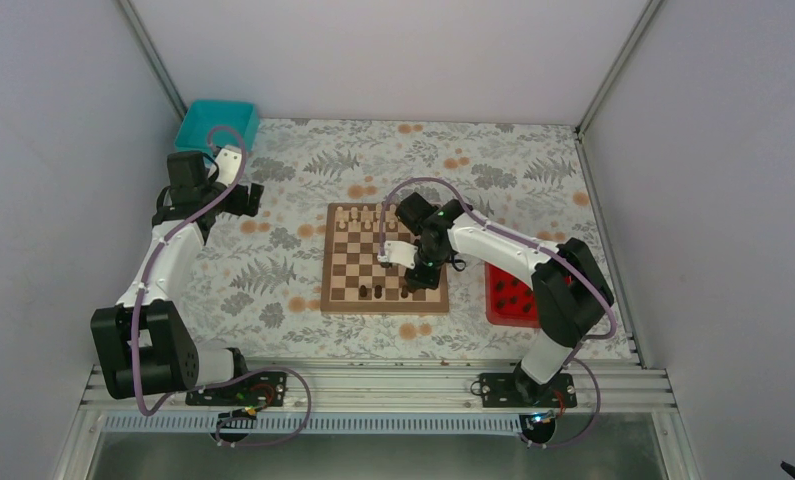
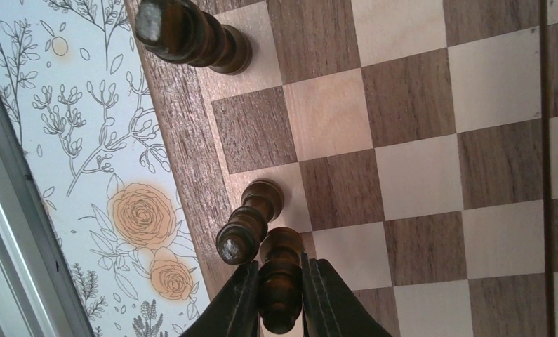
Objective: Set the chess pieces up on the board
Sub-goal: Place the chess piece on the chessboard.
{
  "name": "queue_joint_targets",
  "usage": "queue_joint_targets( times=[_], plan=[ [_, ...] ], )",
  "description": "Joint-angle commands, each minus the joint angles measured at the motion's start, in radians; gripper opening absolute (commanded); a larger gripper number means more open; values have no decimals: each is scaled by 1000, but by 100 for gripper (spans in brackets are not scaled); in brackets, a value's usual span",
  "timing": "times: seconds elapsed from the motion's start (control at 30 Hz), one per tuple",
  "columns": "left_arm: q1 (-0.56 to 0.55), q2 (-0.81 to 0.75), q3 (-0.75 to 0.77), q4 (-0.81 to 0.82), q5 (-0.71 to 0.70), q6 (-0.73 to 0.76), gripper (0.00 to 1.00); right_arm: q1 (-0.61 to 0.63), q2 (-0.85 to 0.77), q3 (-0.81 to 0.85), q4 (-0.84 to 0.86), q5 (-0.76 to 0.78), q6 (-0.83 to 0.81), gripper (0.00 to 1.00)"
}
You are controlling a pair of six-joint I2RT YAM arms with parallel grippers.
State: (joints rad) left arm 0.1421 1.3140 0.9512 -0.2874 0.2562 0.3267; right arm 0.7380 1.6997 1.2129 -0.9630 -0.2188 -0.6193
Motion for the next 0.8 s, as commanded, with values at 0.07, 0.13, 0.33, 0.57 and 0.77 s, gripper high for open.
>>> queue_joint_targets(
  times=[0.07,0.13,0.33,0.57,0.77],
  plan=[
    [7,8,5,1,18,7,100,-5,-9,-22,1,-47,4,16],
    [7,8,4,-1,17,7,100,-5,-9,-28,5,-45,5,16],
    [8,8,5,-2,18,8,100,-5,-4,-32,8,-64,5,16],
    [10,4,4,-2,17,6,100,1,15,-22,14,-67,2,16],
    [13,4,3,-2,19,6,100,4,31,-14,21,-79,0,15]
  ],
)
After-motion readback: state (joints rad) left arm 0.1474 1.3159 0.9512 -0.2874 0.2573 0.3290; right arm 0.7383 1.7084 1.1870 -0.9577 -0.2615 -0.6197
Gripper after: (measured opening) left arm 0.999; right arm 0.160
